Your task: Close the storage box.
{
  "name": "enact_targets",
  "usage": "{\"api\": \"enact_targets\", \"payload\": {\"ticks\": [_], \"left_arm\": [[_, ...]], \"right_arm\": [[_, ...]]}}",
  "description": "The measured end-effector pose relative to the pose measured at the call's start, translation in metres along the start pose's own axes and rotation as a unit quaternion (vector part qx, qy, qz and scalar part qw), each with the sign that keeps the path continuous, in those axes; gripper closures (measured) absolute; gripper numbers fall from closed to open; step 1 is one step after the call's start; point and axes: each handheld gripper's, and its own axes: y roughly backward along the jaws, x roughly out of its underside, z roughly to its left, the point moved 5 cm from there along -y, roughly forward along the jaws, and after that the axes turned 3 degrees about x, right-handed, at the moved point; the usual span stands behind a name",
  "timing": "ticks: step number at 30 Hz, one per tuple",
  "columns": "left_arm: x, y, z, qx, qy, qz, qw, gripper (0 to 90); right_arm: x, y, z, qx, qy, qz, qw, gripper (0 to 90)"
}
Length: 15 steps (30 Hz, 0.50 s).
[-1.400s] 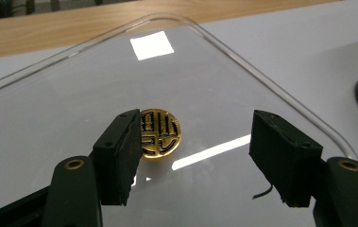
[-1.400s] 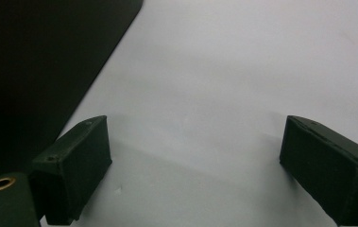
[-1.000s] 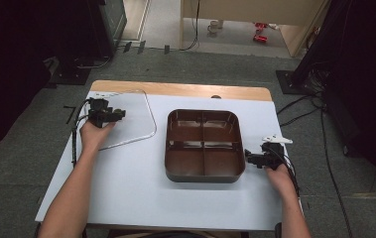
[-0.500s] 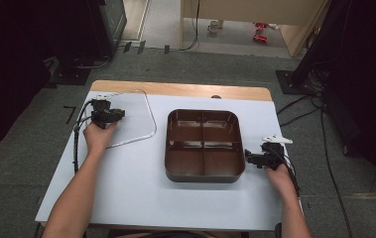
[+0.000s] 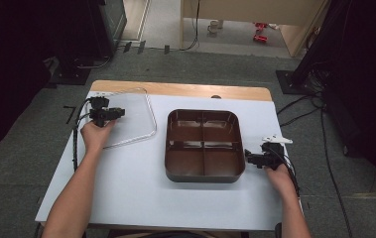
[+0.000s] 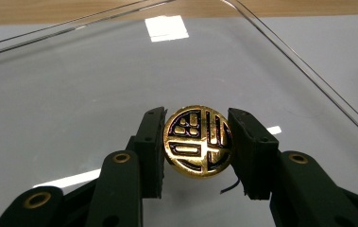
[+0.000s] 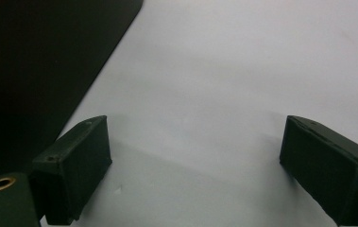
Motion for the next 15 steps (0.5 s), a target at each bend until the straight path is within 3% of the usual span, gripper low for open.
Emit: {"api": "enact_targets", "payload": {"ticks": [3,15], "left_arm": [[-0.004,0.004,-0.006,-0.014,-0.023,0.007,0.9996,59.5],[-0.015,0.021,-0.023,-0.004,-0.026,0.013,0.9996,59.5]], "right_arm": [[0.000,0.000,0.000,0.000,0.000,0.000,1.0000,9.0],[0.000,0.000,0.000,0.000,0.000,0.000,1.0000,9.0]]}}
